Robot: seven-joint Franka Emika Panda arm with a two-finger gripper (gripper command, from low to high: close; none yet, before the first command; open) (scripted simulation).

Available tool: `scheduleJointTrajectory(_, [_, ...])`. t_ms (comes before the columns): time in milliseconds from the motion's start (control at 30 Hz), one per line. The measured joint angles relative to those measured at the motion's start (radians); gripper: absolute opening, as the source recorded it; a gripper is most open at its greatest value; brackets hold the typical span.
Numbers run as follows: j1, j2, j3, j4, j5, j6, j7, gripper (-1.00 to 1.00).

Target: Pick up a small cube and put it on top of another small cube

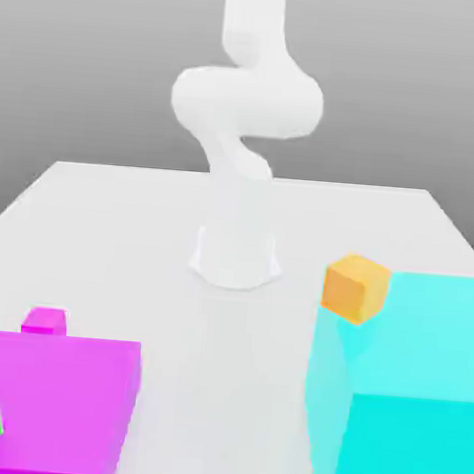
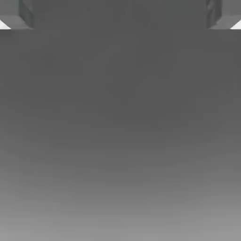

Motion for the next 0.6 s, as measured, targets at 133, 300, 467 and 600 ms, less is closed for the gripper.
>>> scheduleJointTrajectory(133, [0.012, 0.155, -0.148, -0.080, 0.037, 0.091, -0.167, 0.00])
scheduleJointTrajectory(300, [0.013, 0.339, -0.309, -0.176, 0.093, 0.199, -0.372, 0.00])
scheduleJointTrajectory(467, [-0.010, 0.524, -0.443, -0.270, 0.156, 0.305, -0.580, 0.00])
scheduleJointTrajectory(600, [-0.083, 0.669, -0.515, -0.346, 0.194, 0.390, -0.739, 0.00])
